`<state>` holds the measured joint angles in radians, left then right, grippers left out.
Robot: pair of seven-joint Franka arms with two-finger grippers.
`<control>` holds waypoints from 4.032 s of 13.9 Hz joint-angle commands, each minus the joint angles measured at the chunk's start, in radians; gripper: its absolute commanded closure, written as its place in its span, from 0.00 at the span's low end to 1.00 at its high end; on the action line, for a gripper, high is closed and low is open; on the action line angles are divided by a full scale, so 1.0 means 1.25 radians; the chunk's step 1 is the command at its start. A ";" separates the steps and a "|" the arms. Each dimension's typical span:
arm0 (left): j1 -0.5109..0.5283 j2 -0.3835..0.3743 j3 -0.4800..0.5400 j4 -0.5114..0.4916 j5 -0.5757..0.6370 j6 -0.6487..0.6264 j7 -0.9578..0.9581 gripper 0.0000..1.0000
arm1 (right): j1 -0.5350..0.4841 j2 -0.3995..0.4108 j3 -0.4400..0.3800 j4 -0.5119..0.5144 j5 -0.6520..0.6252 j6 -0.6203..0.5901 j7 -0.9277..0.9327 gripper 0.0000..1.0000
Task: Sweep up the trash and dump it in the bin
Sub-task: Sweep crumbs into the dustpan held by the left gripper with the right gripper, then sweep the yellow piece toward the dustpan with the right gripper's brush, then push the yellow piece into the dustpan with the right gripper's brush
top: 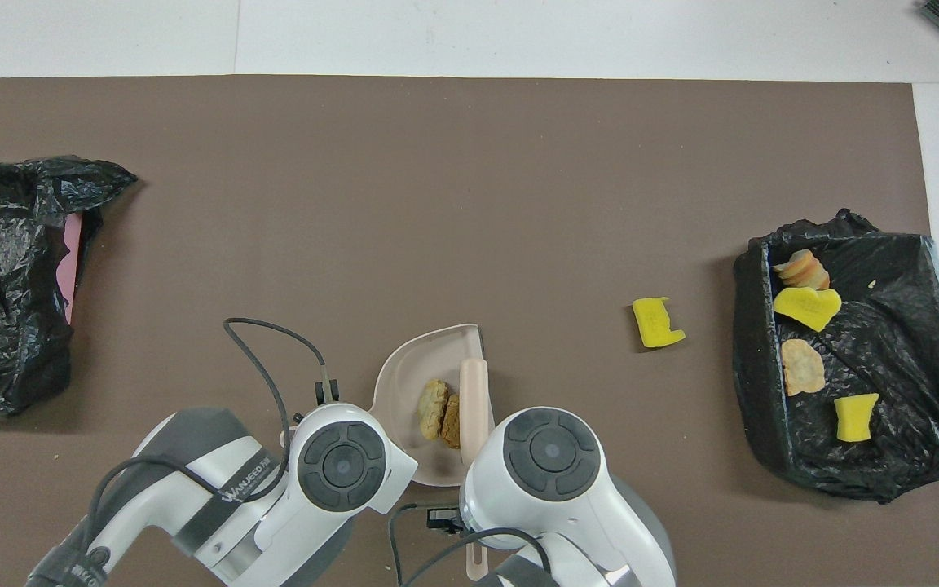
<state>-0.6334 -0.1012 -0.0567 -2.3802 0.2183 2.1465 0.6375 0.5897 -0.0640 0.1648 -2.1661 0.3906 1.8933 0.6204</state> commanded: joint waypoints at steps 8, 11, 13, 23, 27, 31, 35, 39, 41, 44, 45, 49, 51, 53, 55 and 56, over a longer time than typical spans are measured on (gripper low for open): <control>0.140 0.063 0.005 0.079 -0.057 0.057 0.127 1.00 | -0.120 0.043 -0.005 0.108 -0.287 -0.087 -0.197 1.00; 0.195 0.059 0.005 0.133 -0.073 -0.010 0.220 1.00 | -0.206 0.054 -0.005 0.108 -0.399 -0.111 -0.236 1.00; 0.230 0.056 0.005 0.156 -0.074 -0.042 0.258 1.00 | -0.242 0.059 -0.005 0.109 -0.467 -0.140 -0.236 1.00; 0.202 0.023 0.005 0.143 -0.023 -0.108 0.193 1.00 | -0.358 0.022 -0.004 0.009 -0.564 -0.152 -0.246 1.00; 0.131 0.028 0.005 0.124 0.063 -0.129 0.062 1.00 | -0.363 0.007 -0.002 -0.032 -0.535 -0.128 -0.277 1.00; 0.118 0.021 0.005 0.108 0.072 -0.148 0.025 1.00 | -0.326 0.018 -0.001 -0.045 -0.444 -0.117 -0.285 1.00; 0.088 0.037 0.004 0.083 0.072 -0.104 -0.022 1.00 | -0.252 0.029 -0.002 -0.039 -0.326 -0.091 -0.273 1.00; 0.085 0.025 0.001 0.052 0.068 -0.064 -0.023 1.00 | -0.177 0.039 -0.001 -0.012 -0.208 -0.068 -0.268 1.00; 0.060 0.011 0.000 0.029 0.066 -0.047 -0.023 1.00 | -0.144 0.043 -0.001 0.006 -0.180 -0.068 -0.244 1.00; 0.032 0.023 -0.001 0.024 0.063 -0.014 -0.022 1.00 | -0.095 0.039 0.001 0.015 -0.137 -0.060 -0.228 1.00; 0.029 0.026 -0.001 0.017 0.062 0.010 -0.017 1.00 | -0.077 0.038 0.001 0.018 -0.126 -0.057 -0.220 1.00; 0.023 0.031 -0.003 0.008 0.051 0.077 -0.009 1.00 | -0.034 0.036 0.002 0.047 -0.110 -0.058 -0.197 1.00; 0.031 0.039 -0.003 0.009 0.046 0.089 0.010 1.00 | -0.025 0.038 0.002 0.068 -0.109 -0.065 -0.191 1.00; 0.045 0.044 0.001 0.011 -0.006 0.110 0.063 1.00 | -0.030 0.028 0.001 0.086 -0.105 -0.076 -0.192 1.00; 0.088 0.064 0.000 0.023 -0.063 0.113 0.136 1.00 | -0.034 0.028 0.000 0.118 -0.104 -0.104 -0.192 1.00; 0.093 0.066 0.001 0.026 -0.084 0.113 0.155 1.00 | -0.034 0.024 -0.003 0.129 -0.104 -0.115 -0.193 1.00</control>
<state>-0.5480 -0.0351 -0.0552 -2.3459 0.1599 2.2513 0.7723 0.5587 -0.0200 0.1610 -2.0386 0.2342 1.7873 0.3687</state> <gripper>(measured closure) 0.687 0.731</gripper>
